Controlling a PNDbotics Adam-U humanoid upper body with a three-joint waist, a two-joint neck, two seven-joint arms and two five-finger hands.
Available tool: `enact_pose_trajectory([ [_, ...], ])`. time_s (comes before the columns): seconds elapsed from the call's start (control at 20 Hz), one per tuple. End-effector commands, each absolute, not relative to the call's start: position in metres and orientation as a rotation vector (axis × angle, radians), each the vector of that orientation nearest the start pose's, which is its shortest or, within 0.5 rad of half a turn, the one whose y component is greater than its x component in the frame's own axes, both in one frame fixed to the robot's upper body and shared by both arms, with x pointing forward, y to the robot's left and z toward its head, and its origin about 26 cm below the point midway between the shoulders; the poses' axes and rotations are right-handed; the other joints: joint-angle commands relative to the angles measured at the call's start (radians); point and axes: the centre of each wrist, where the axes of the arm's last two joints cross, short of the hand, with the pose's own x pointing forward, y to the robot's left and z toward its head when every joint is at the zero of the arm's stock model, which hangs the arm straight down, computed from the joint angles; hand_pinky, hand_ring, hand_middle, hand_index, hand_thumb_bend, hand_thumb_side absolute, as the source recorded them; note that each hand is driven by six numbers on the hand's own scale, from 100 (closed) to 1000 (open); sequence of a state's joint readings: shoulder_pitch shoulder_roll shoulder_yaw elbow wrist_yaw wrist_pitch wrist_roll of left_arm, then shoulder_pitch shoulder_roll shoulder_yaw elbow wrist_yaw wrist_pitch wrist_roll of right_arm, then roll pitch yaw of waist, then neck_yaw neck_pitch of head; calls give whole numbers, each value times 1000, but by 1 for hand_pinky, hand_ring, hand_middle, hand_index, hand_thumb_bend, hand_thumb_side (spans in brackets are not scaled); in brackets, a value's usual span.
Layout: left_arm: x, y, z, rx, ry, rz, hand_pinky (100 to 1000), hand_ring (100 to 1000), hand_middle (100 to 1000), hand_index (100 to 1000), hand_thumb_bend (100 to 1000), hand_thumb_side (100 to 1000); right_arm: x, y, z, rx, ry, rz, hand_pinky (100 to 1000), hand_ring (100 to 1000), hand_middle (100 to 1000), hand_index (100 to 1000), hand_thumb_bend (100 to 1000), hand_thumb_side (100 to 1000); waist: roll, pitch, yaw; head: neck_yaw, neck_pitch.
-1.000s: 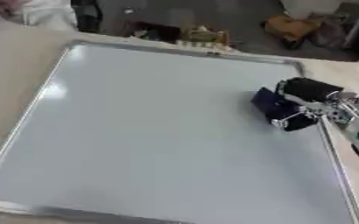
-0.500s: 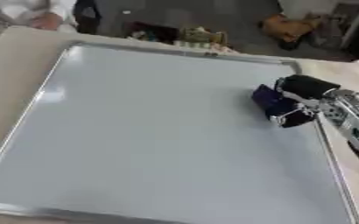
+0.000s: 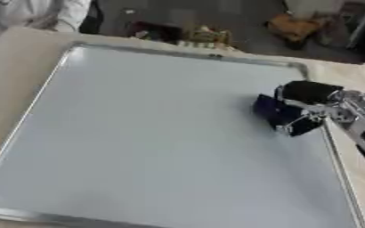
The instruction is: Wipe the whiteboard clean with a brush.
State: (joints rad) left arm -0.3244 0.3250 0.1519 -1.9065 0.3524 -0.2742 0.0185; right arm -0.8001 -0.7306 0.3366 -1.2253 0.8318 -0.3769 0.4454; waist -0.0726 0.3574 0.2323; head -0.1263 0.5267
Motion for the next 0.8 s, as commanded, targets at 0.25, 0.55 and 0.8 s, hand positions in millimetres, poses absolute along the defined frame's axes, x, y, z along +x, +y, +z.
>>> enact_pose_trajectory([
  [0.25,312,303,205,-100,-2533,-30,675,645,572,630,270,972,421,-306,217,-843,-1290,2026,556,603,182,158,100,203,12,-21,-1,-5,5],
  [0.55,312,303,204,-102,-2528,-26,675,646,572,630,272,971,416,-297,223,-816,-1312,2045,555,600,180,157,100,208,14,-27,-3,-7,4],
  [0.8,312,303,204,-99,-2528,-20,675,646,572,630,275,969,411,-287,227,-802,-1340,2083,553,598,180,156,100,210,13,-31,-4,-8,5],
])
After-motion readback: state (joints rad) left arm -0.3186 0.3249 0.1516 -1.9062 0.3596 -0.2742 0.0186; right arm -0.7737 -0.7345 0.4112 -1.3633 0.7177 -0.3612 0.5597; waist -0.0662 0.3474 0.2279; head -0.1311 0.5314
